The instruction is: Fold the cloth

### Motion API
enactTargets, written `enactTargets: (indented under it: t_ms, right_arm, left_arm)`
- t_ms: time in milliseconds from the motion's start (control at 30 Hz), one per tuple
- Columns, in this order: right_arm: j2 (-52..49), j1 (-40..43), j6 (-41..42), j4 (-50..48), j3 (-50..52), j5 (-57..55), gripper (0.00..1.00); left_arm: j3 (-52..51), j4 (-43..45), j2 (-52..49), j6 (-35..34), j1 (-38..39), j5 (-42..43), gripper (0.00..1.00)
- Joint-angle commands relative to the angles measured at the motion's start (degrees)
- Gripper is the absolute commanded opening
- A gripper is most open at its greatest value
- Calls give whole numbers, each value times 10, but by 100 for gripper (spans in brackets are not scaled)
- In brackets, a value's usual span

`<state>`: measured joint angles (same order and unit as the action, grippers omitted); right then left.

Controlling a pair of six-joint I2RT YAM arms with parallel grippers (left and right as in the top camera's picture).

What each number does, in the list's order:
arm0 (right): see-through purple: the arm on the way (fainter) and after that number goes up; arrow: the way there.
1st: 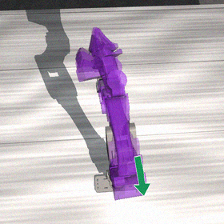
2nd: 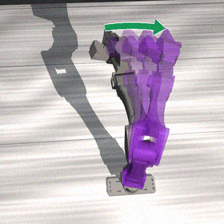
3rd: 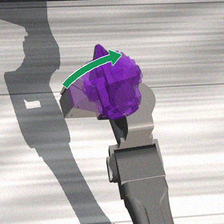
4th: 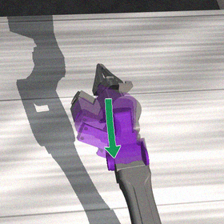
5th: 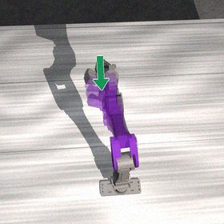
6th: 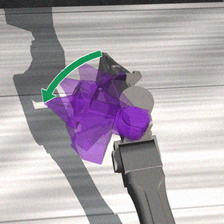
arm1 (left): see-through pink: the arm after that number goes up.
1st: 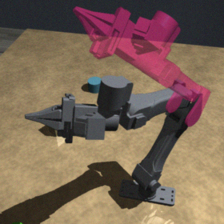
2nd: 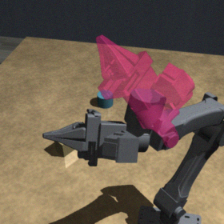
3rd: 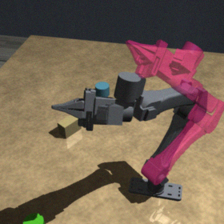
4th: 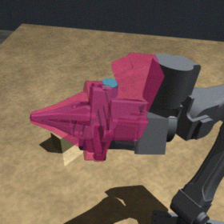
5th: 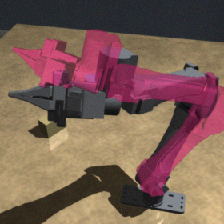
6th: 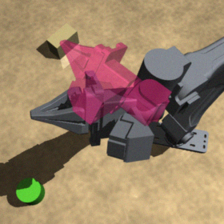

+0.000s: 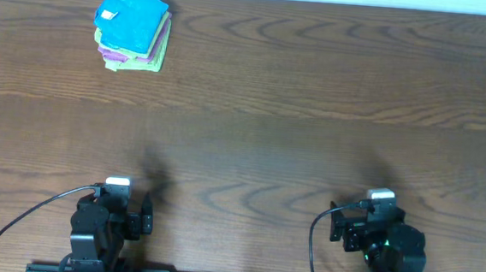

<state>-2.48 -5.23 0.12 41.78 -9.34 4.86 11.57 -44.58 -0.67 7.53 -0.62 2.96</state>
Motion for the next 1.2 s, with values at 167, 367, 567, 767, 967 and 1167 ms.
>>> enactTargets:
  t_ms: [167,367,567,767,967,1167]
  right_arm:
    - [7,-37,27,6,1,-13,99]
    - [7,1,24,6,1,-49,99]
    - [7,29,24,4,1,-46,99]
    - [7,29,24,2,1,-47,99]
    - [7,29,24,2,1,-47,99]
    - [7,29,24,2,1,-47,99]
  left_arm:
    - [-14,-17,5,6,3,-4,95]
    - [-14,-17,5,6,3,-4,95]
    - [-14,-17,5,6,3,-4,95]
    - [-14,-17,5,6,3,-4,95]
    - [-14,-17,5,6,3,-4,95]
    - [-14,-17,5,6,3,-4,95]
